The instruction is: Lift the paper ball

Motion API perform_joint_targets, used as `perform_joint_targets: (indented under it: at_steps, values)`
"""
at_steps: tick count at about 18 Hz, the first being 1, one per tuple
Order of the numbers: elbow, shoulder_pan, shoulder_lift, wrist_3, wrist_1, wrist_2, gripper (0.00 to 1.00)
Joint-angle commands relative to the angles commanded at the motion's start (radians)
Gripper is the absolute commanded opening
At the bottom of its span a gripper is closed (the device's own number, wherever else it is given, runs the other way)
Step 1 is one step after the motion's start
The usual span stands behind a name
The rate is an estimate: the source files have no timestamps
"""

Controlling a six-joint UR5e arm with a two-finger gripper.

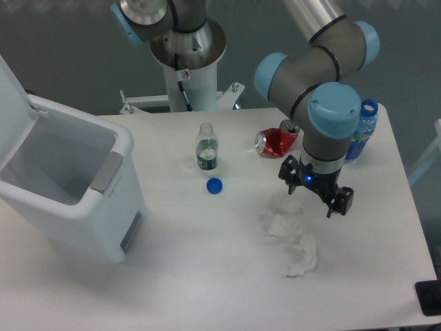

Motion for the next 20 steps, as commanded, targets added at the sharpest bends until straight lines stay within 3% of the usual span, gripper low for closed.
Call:
perform_joint_targets:
  at_steps: [6,9,15,20]
  values:
    - [-0.003,0.000,0.005,-0.015,0.006,-0.005,1.00]
    - [-0.049,0.011,0.009,-0.015,0.018,0.002,1.00]
    - [-0.188,0.096,0.086,-0.011,0.032,0.008,1.00]
    - [-0.231,0.095,0.080,-0.015,0.031,0.014,1.00]
